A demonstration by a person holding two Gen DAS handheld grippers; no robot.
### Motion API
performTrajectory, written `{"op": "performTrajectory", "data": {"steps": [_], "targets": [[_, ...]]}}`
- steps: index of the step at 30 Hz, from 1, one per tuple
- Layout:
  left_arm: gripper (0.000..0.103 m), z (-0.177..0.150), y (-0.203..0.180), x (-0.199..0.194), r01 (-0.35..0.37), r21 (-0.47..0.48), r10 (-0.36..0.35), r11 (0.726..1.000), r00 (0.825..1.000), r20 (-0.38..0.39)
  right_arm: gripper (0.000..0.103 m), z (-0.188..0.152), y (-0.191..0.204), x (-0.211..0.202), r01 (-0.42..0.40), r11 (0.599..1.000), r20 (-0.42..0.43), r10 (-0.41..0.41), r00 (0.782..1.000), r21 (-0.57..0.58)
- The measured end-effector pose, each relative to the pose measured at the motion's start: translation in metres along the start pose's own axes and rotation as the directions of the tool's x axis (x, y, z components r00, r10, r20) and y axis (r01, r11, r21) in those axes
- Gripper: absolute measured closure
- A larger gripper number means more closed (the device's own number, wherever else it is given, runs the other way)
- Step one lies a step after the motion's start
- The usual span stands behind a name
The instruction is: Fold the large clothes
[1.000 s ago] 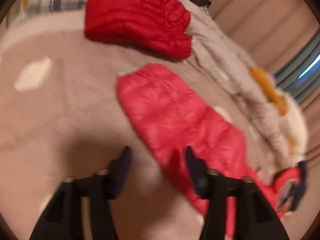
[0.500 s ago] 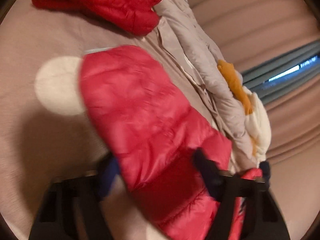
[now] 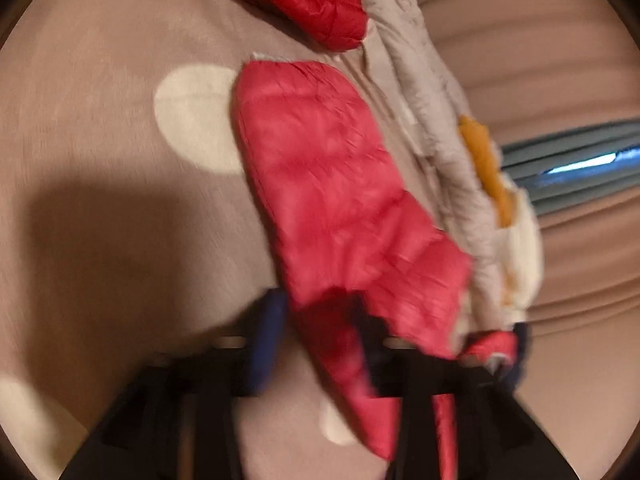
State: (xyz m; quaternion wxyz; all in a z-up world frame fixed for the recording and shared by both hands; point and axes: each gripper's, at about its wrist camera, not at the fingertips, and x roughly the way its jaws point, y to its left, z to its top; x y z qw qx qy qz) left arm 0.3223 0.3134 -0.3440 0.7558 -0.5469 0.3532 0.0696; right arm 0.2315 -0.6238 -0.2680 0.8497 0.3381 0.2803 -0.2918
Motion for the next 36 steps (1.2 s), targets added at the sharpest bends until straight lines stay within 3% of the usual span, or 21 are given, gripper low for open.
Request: {"op": "performTrajectory", "data": {"steps": [1, 2, 4, 7, 11, 13, 15, 18, 23, 25, 28, 30, 34, 36], "targets": [[0.025, -0.005, -0.003, -0.001, 0.066, -0.023, -0.066, 0.998, 0.998, -0.024, 0.089, -0.001, 0.000, 0.001, 0.002, 1.000, -0.005, -0.002, 1.000, -0.002], [0.016, -0.007, -0.006, -0.003, 0.111, -0.037, -0.113, 0.993, 0.993, -0.041, 0.089, -0.001, 0.000, 0.001, 0.000, 1.000, -0.010, 0.000, 1.000, 0.000], [0.015, -0.012, -0.018, 0.005, 0.186, -0.031, -0.188, 0.982, 0.979, -0.080, 0.089, -0.001, -0.002, 0.001, -0.011, 1.000, -0.016, 0.011, 1.000, 0.012], [0.016, -0.010, -0.031, 0.023, 0.059, 0.026, -0.058, 0.998, 0.998, -0.028, 0.089, -0.002, -0.004, 0.001, -0.016, 1.000, -0.019, 0.016, 1.000, 0.011], [0.024, -0.008, -0.033, 0.033, 0.074, 0.007, -0.074, 0.997, 0.997, 0.015, 0.089, -0.002, -0.007, 0.000, -0.017, 1.000, -0.028, 0.017, 0.999, 0.020], [0.025, -0.009, -0.032, 0.036, 0.139, -0.013, -0.140, 0.990, 0.990, -0.018, 0.089, -0.003, -0.008, 0.001, -0.014, 1.000, -0.032, 0.015, 0.999, 0.024], [0.025, -0.017, -0.031, 0.037, 0.191, 0.001, -0.190, 0.982, 0.977, -0.099, 0.089, -0.005, -0.007, 0.002, -0.006, 1.000, -0.034, 0.007, 0.999, 0.022], [0.025, -0.034, -0.033, 0.039, 0.219, 0.047, -0.205, 0.975, 0.956, -0.208, 0.089, -0.008, -0.004, 0.006, 0.015, 1.000, -0.035, -0.015, 0.999, 0.009], [0.025, -0.037, -0.041, 0.032, 0.135, 0.064, -0.129, 0.989, 0.988, -0.090, 0.089, -0.011, 0.001, 0.011, 0.024, 1.000, -0.037, -0.024, 0.999, -0.001], [0.031, -0.030, -0.043, 0.039, 0.101, 0.058, -0.099, 0.993, 0.994, -0.034, 0.089, -0.012, 0.001, 0.012, 0.022, 1.000, -0.040, -0.022, 0.999, 0.001], [0.034, -0.020, -0.047, 0.054, 0.100, 0.056, -0.099, 0.993, 0.995, -0.023, 0.089, -0.012, -0.002, 0.012, 0.025, 1.000, -0.046, -0.025, 0.999, 0.004], [0.042, -0.015, -0.046, 0.060, 0.086, 0.039, -0.086, 0.996, 0.996, -0.013, 0.089, -0.012, -0.003, 0.012, 0.023, 1.000, -0.056, -0.022, 0.998, 0.013], [0.079, -0.004, -0.031, 0.059, -0.020, -0.070, 0.025, 0.997, 0.997, 0.073, 0.090, -0.012, 0.002, 0.008, 0.029, 0.999, -0.039, -0.030, 0.999, -0.025], [0.084, -0.007, -0.027, 0.051, -0.066, -0.099, 0.080, 0.993, 0.986, 0.146, 0.092, -0.009, 0.003, 0.006, 0.018, 1.000, -0.018, -0.018, 1.000, -0.022]]}}
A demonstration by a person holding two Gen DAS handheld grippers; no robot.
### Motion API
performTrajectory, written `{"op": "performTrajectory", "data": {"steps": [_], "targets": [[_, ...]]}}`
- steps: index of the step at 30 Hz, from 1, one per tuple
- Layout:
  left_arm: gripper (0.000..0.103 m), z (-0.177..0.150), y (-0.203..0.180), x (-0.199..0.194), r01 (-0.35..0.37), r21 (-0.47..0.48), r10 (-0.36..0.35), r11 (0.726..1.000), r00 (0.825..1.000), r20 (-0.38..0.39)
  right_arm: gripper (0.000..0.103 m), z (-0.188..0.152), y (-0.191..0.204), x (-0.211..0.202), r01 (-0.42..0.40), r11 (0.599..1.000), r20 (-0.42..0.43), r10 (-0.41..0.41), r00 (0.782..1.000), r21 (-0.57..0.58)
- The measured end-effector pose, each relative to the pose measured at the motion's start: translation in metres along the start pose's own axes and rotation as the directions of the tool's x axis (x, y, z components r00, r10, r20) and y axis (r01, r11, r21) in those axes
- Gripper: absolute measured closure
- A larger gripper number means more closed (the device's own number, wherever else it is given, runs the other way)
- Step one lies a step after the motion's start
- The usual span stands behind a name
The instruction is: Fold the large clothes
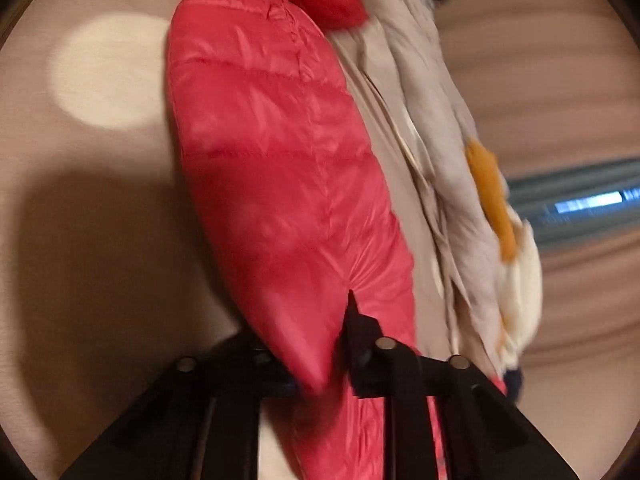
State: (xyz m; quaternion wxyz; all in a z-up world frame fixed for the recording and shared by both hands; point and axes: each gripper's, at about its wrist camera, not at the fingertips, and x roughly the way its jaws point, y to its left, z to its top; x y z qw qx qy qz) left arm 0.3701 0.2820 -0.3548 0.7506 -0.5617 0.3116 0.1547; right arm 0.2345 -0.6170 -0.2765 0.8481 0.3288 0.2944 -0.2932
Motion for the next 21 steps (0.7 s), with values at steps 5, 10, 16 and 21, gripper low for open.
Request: {"op": "performTrajectory", "data": {"steps": [5, 10, 16, 21], "targets": [[0.087, -0.020, -0.007, -0.029, -0.149, 0.110, 0.136, 0.983, 0.983, 0.124, 0.094, 0.014, -0.007, 0.004, -0.003, 0.997, 0.012, 0.002, 1.000, 0.076], [0.088, -0.035, -0.005, -0.070, -0.222, 0.234, 0.175, 0.947, 0.963, 0.205, 0.094, 0.030, 0.001, 0.002, -0.007, 1.000, 0.033, 0.006, 0.999, 0.024], [0.088, -0.038, 0.009, -0.097, -0.244, 0.265, 0.184, 0.933, 0.955, 0.231, 0.094, 0.038, 0.019, 0.002, 0.008, 0.999, 0.023, -0.007, 1.000, -0.042], [0.087, -0.025, 0.028, -0.095, -0.244, 0.188, 0.210, 0.951, 0.960, 0.184, 0.094, 0.026, 0.073, -0.025, -0.044, 0.983, 0.049, 0.053, 0.997, -0.176]]}}
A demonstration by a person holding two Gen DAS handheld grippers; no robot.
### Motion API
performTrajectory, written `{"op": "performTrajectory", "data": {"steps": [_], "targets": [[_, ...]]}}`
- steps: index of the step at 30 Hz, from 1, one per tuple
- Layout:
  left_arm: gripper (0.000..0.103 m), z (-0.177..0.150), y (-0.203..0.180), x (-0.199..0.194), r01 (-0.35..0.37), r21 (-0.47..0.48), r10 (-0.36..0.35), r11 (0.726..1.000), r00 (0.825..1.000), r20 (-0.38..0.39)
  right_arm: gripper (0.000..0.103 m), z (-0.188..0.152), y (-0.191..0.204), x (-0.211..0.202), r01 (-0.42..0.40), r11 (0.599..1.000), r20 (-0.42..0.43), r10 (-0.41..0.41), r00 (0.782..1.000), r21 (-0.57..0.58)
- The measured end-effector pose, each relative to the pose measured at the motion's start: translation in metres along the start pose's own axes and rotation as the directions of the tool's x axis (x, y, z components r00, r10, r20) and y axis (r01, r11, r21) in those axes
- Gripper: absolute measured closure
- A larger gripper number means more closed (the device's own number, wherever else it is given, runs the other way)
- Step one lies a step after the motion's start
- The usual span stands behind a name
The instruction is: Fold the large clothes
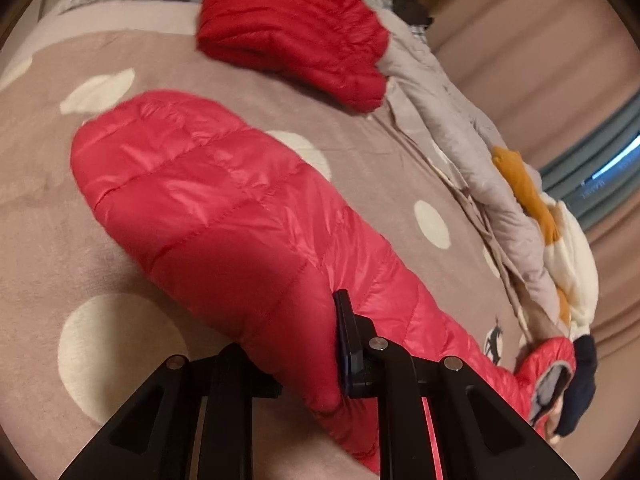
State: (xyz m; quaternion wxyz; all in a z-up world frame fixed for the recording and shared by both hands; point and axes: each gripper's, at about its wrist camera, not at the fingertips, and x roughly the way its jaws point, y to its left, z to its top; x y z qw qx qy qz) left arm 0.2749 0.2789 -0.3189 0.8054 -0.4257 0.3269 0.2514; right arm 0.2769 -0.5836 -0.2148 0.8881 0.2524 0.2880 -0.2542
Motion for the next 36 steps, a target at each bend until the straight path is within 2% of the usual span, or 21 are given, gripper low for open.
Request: {"op": "performTrajectory", "data": {"steps": [3, 5, 7, 9, 10, 11, 12, 13, 14, 16, 18, 19, 21, 23, 25, 27, 29, 32, 34, 36], "targets": [[0.087, -0.003, -0.008, -0.002, -0.052, 0.059, 0.051, 0.997, 0.999, 0.018, 0.094, -0.002, 0.058, -0.021, -0.101, 0.989, 0.018, 0.104, 0.994, -0.104], [0.087, -0.007, -0.020, -0.006, -0.096, 0.123, 0.090, 0.988, 0.994, 0.056, 0.094, -0.010, 0.103, -0.036, -0.186, 0.969, 0.028, 0.193, 0.981, -0.162], [0.087, -0.007, -0.028, -0.010, -0.104, 0.137, 0.095, 0.985, 0.993, 0.071, 0.094, -0.024, 0.157, -0.047, -0.304, 0.925, -0.009, 0.310, 0.951, -0.228], [0.087, -0.006, -0.028, -0.013, -0.089, 0.125, 0.081, 0.988, 0.995, 0.064, 0.092, -0.042, 0.204, -0.051, -0.392, 0.883, -0.061, 0.390, 0.919, -0.260], [0.087, -0.005, -0.028, -0.015, -0.082, 0.121, 0.075, 0.989, 0.996, 0.058, 0.092, -0.052, 0.226, -0.052, -0.435, 0.858, -0.098, 0.425, 0.900, -0.275], [0.087, -0.004, -0.027, -0.017, -0.078, 0.123, 0.072, 0.989, 0.996, 0.053, 0.091, -0.067, 0.254, -0.054, -0.495, 0.817, -0.145, 0.474, 0.869, -0.296], [0.087, -0.003, -0.027, -0.017, -0.078, 0.127, 0.072, 0.989, 0.996, 0.047, 0.091, -0.078, 0.273, -0.055, -0.531, 0.786, -0.177, 0.501, 0.847, -0.317], [0.087, -0.003, -0.026, -0.018, -0.080, 0.132, 0.076, 0.988, 0.996, 0.037, 0.090, -0.091, 0.292, -0.055, -0.550, 0.759, -0.209, 0.509, 0.835, -0.349], [0.087, -0.003, -0.026, -0.018, -0.080, 0.136, 0.077, 0.987, 0.997, 0.030, 0.089, -0.099, 0.303, -0.054, -0.550, 0.747, -0.229, 0.501, 0.835, -0.373], [0.087, -0.003, -0.024, -0.018, -0.077, 0.139, 0.075, 0.987, 0.997, 0.021, 0.075, -0.118, 0.322, -0.052, -0.555, 0.726, -0.275, 0.483, 0.832, -0.406], [0.087, -0.005, -0.021, -0.018, -0.083, 0.137, 0.082, 0.987, 0.997, 0.012, 0.044, -0.124, 0.325, -0.051, -0.548, 0.735, -0.267, 0.478, 0.837, -0.399], [0.087, -0.005, -0.021, -0.017, -0.086, 0.140, 0.085, 0.986, 0.996, 0.011, 0.041, -0.125, 0.322, -0.052, -0.533, 0.745, -0.252, 0.470, 0.846, -0.401], [0.087, -0.008, -0.022, -0.016, -0.101, 0.152, 0.100, 0.983, 0.995, 0.014, 0.038, -0.120, 0.319, -0.051, -0.524, 0.758, -0.245, 0.463, 0.852, -0.388], [0.087, -0.010, -0.023, -0.016, -0.112, 0.157, 0.111, 0.981, 0.994, 0.014, 0.034, -0.115, 0.309, -0.054, -0.542, 0.763, -0.246, 0.484, 0.840, -0.352], [0.087, -0.010, -0.024, -0.016, -0.116, 0.161, 0.114, 0.980, 0.993, 0.022, 0.031, -0.108, 0.298, -0.057, -0.515, 0.791, -0.203, 0.474, 0.857, -0.330], [0.087, -0.010, -0.024, -0.017, -0.116, 0.164, 0.112, 0.980, 0.993, 0.033, 0.025, -0.094, 0.279, -0.050, -0.428, 0.853, -0.136, 0.406, 0.904, -0.297], [0.087, -0.011, -0.025, -0.016, -0.134, 0.174, 0.128, 0.976, 0.991, 0.045, 0.023, -0.081, 0.257, -0.031, -0.329, 0.913, -0.108, 0.312, 0.944, -0.241], [0.087, -0.015, -0.030, -0.014, -0.172, 0.190, 0.162, 0.967, 0.985, 0.067, 0.024, -0.078, 0.222, 0.012, -0.166, 0.975, -0.111, 0.150, 0.982, -0.148], [0.087, -0.018, -0.035, -0.016, -0.190, 0.213, 0.174, 0.958, 0.980, 0.092, 0.025, -0.087, 0.209, 0.039, -0.103, 0.988, -0.141, 0.086, 0.986, -0.119], [0.087, -0.019, -0.041, -0.017, -0.206, 0.238, 0.185, 0.949, 0.977, 0.107, 0.027, -0.103, 0.206, 0.068, -0.057, 0.991, -0.216, 0.030, 0.976, -0.118]]}}
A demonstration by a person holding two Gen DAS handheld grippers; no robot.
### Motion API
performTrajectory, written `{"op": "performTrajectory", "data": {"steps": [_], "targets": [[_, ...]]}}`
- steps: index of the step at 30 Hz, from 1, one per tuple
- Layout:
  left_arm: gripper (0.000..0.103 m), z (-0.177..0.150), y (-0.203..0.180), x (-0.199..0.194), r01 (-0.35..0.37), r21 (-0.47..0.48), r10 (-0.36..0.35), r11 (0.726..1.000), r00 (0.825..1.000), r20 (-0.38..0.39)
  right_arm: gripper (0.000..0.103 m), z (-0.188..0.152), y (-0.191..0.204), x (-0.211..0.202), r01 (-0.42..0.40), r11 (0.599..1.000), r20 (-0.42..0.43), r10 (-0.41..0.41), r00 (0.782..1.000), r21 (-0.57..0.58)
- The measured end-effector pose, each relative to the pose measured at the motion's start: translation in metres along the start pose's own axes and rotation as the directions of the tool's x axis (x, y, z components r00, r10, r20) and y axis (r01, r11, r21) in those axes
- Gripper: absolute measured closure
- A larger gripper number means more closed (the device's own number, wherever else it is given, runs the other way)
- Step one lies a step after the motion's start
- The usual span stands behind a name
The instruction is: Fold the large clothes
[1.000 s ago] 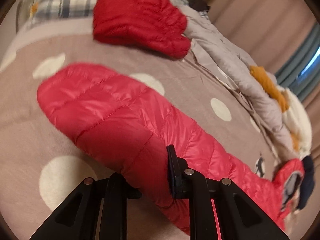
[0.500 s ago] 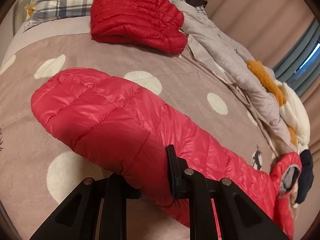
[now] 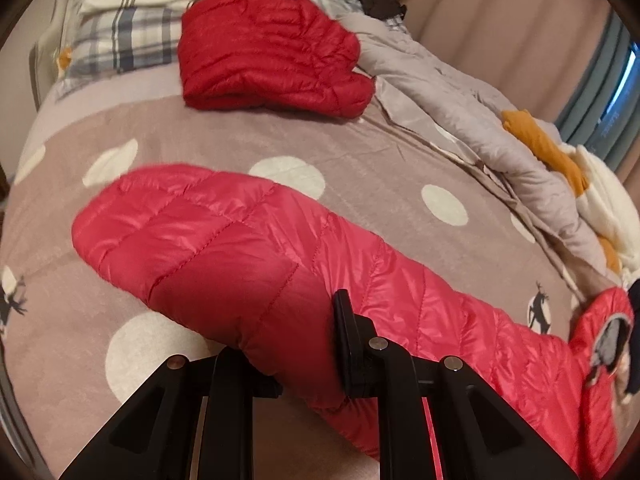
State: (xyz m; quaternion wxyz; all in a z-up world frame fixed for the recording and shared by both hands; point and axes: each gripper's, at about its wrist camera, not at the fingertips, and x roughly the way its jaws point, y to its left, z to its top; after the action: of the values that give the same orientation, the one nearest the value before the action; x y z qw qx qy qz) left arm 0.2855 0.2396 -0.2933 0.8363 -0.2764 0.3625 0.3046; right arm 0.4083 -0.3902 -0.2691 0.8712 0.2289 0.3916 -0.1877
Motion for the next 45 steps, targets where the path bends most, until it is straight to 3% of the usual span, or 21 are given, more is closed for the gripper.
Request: {"op": "performTrajectory", "data": {"steps": [2, 3, 5, 7, 12, 18, 23, 28, 30, 34, 41, 42, 44, 45], "targets": [[0.087, 0.000, -0.004, -0.004, -0.003, 0.022, 0.003, 1.000, 1.000, 0.018, 0.027, -0.021, 0.007, 0.035, -0.019, 1.000, -0.097, 0.019, 0.995, 0.000], [0.087, 0.001, -0.007, -0.006, -0.003, 0.033, 0.002, 0.999, 1.000, 0.029, 0.025, -0.033, 0.017, 0.044, -0.019, 0.999, -0.106, 0.015, 0.994, -0.035], [0.087, 0.002, -0.011, -0.008, -0.004, 0.048, 0.002, 0.999, 0.999, 0.042, 0.022, -0.056, 0.049, 0.041, 0.077, 0.974, -0.002, -0.079, 0.997, -0.211], [0.087, 0.003, -0.017, -0.010, -0.009, 0.059, 0.006, 0.998, 0.998, 0.055, 0.021, -0.071, 0.069, 0.037, 0.107, 0.941, 0.029, -0.104, 0.994, -0.320], [0.087, 0.000, -0.027, -0.011, 0.001, 0.081, -0.007, 0.997, 0.997, 0.072, 0.021, -0.087, 0.063, 0.032, 0.031, 0.934, -0.019, -0.041, 0.999, -0.356], [0.087, -0.006, -0.043, -0.013, -0.004, 0.121, -0.006, 0.993, 0.997, 0.078, 0.022, -0.098, 0.055, 0.024, -0.022, 0.847, -0.062, -0.013, 0.998, -0.531], [0.087, -0.009, -0.060, -0.030, -0.024, 0.167, 0.003, 0.986, 0.992, 0.125, 0.021, -0.093, 0.040, 0.017, -0.062, 0.887, -0.063, 0.037, 0.997, -0.457], [0.087, -0.010, -0.095, -0.065, -0.029, 0.247, -0.022, 0.969, 0.980, 0.199, 0.021, -0.073, 0.010, -0.003, -0.047, 0.966, -0.021, 0.043, 0.999, -0.252], [0.087, -0.020, -0.124, -0.086, -0.018, 0.320, -0.060, 0.947, 0.971, 0.230, 0.021, -0.069, 0.005, -0.007, -0.048, 0.972, -0.017, 0.046, 0.999, -0.230], [0.087, -0.060, -0.187, -0.124, 0.027, 0.492, -0.170, 0.870, 0.954, 0.248, 0.022, -0.047, -0.026, -0.042, 0.077, 0.984, 0.109, -0.060, 0.992, -0.161], [0.085, -0.150, -0.266, -0.150, 0.179, 0.592, -0.258, 0.786, 0.965, 0.051, 0.022, -0.021, -0.074, -0.101, 0.146, 0.989, 0.218, -0.137, 0.966, -0.028], [0.077, -0.162, -0.275, -0.148, 0.196, 0.611, -0.254, 0.767, 0.967, 0.009, 0.022, -0.020, -0.080, -0.111, 0.150, 0.989, 0.233, -0.141, 0.962, -0.019], [0.030, -0.192, -0.296, -0.144, 0.219, 0.661, -0.222, 0.718, 0.972, -0.081, 0.021, -0.016, -0.091, -0.128, 0.148, 0.989, 0.250, -0.143, 0.958, -0.002], [0.024, -0.206, -0.303, -0.142, 0.231, 0.685, -0.214, 0.691, 0.970, -0.111, 0.020, -0.015, -0.096, -0.135, 0.154, 0.988, 0.254, -0.150, 0.956, 0.003]]}}
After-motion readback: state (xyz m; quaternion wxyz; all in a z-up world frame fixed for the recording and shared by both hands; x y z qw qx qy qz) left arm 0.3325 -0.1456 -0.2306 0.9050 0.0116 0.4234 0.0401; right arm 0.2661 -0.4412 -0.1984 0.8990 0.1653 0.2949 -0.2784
